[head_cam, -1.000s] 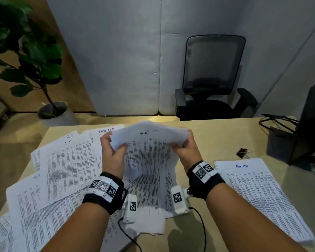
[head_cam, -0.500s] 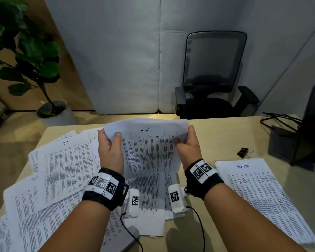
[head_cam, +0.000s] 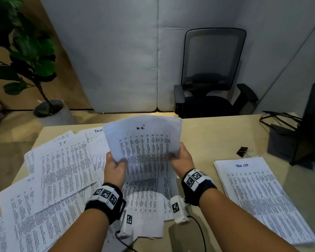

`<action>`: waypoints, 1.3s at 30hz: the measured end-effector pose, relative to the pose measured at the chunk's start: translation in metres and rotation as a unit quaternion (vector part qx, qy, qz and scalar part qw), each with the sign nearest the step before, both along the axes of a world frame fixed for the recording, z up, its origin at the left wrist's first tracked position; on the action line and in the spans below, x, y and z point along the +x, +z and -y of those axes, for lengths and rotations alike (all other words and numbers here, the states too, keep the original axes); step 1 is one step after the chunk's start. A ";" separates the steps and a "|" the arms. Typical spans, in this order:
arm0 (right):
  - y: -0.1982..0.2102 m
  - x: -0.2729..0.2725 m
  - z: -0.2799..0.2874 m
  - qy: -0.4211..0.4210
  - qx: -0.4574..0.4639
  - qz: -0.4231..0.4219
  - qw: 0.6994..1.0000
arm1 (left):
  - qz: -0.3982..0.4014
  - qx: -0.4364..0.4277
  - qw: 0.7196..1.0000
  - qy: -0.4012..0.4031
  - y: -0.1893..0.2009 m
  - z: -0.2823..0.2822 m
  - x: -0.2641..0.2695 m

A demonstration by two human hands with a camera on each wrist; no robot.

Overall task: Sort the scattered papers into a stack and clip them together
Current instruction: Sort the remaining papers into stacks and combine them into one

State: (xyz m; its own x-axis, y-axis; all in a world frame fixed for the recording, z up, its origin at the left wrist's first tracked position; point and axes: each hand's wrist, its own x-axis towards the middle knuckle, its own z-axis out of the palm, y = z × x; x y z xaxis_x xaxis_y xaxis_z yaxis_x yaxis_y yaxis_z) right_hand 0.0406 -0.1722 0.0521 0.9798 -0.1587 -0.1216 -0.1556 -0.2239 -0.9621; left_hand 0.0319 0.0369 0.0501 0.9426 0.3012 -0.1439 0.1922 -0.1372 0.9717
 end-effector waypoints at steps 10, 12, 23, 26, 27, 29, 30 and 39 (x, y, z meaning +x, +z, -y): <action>-0.003 -0.001 0.059 -0.111 -0.126 -0.067 0.984 | -0.078 0.078 0.988 -0.106 -0.002 0.036 0.005; -0.015 -0.013 0.083 -0.123 -0.129 -0.096 0.979 | -0.109 0.060 0.981 -0.146 -0.010 0.056 -0.001; -0.040 -0.083 0.255 -0.205 -0.230 -0.203 0.929 | -0.218 0.003 0.919 -0.327 -0.050 0.220 -0.050; -0.049 -0.100 0.289 -0.224 -0.240 -0.221 0.919 | -0.223 0.043 0.904 -0.363 -0.061 0.255 -0.057; -0.053 -0.105 0.299 -0.228 -0.241 -0.226 0.916 | -0.226 0.055 0.898 -0.373 -0.064 0.265 -0.059; -0.060 -0.113 0.315 -0.228 -0.246 -0.241 0.911 | -0.231 0.077 0.890 -0.386 -0.070 0.282 -0.063; -0.062 -0.116 0.320 -0.225 -0.248 -0.245 0.910 | -0.232 0.091 0.887 -0.388 -0.070 0.289 -0.065; -0.086 -0.111 0.347 -0.186 -0.364 -0.283 0.868 | -0.222 0.140 0.920 -0.292 -0.086 0.316 -0.074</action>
